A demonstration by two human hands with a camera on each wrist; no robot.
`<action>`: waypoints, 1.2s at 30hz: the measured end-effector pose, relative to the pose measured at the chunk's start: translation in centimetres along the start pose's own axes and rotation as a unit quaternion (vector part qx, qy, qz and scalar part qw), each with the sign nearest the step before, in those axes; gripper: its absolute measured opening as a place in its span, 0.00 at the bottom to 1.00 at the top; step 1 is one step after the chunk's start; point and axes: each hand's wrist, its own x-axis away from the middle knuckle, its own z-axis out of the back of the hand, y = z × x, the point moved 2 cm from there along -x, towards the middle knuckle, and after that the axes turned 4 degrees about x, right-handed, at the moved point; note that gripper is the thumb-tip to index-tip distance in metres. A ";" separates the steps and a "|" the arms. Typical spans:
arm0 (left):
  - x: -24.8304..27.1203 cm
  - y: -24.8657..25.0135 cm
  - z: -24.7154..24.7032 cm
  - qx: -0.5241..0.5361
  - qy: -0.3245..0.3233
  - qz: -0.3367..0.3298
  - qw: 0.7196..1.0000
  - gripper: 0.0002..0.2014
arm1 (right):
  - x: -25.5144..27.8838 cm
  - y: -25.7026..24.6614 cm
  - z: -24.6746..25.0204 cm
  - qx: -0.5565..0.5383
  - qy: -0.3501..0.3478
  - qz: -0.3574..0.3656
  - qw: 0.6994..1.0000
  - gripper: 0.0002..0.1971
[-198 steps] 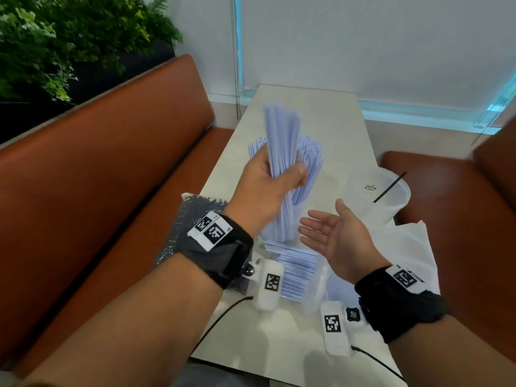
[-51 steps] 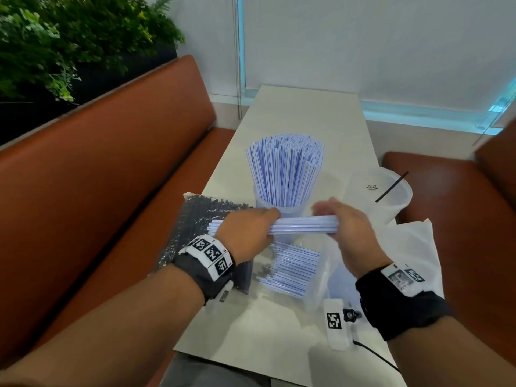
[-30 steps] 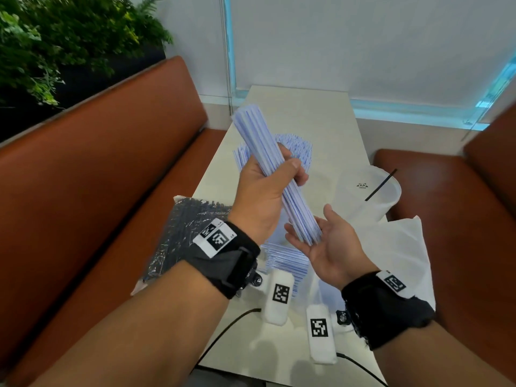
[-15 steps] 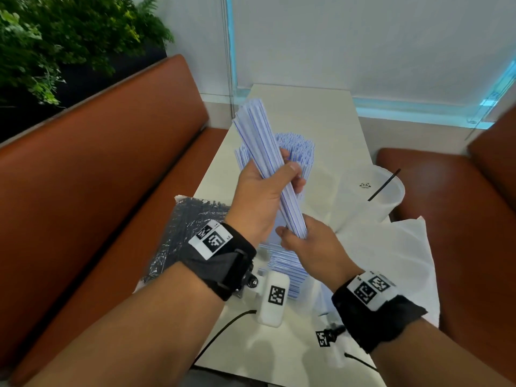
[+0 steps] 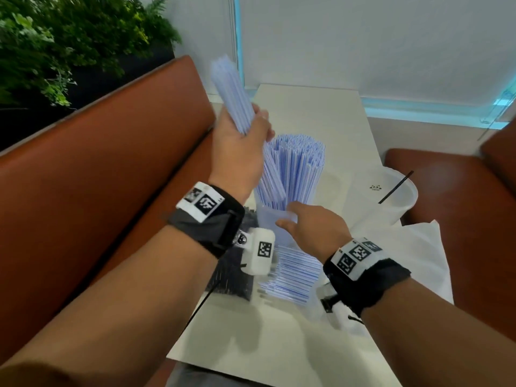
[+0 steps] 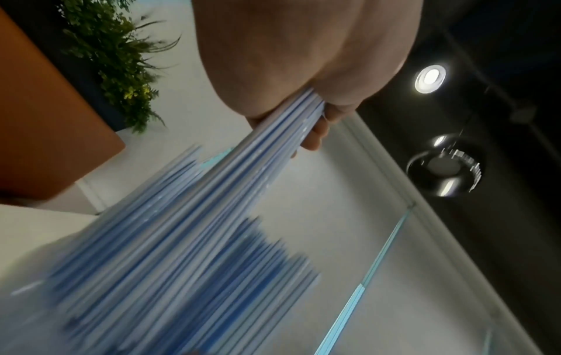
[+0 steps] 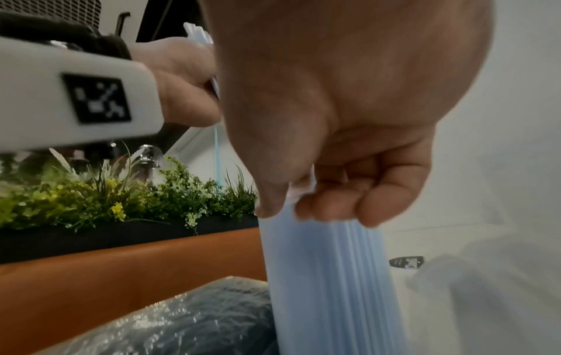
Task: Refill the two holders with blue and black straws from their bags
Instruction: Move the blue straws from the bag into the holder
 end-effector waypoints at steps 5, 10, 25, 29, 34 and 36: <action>1.1 -5.5 1.0 -0.192 -0.041 0.073 0.978 0.04 | -0.8 0.8 -1.3 0.016 0.001 0.026 1.000 0.17; 2.3 -8.0 1.1 -0.378 -0.114 0.096 0.913 0.15 | -1.0 1.0 -1.6 0.009 0.001 0.029 1.000 0.16; -0.5 -5.2 -1.1 -0.512 -0.273 -0.097 0.808 0.35 | -1.3 1.1 -2.0 0.012 -0.018 0.016 1.000 0.14; 0.0 -5.8 -1.5 -0.503 -0.304 -0.148 0.796 0.29 | -1.4 1.0 -1.9 0.014 -0.027 0.012 0.999 0.15; 0.1 -6.9 -2.0 -0.580 -0.295 -0.163 0.742 0.28 | -1.2 0.7 -1.5 0.012 -0.041 0.018 0.999 0.19; -0.4 -7.0 -1.8 -0.583 -0.316 -0.145 0.734 0.27 | -1.0 0.3 -1.1 0.018 -0.058 0.021 0.998 0.19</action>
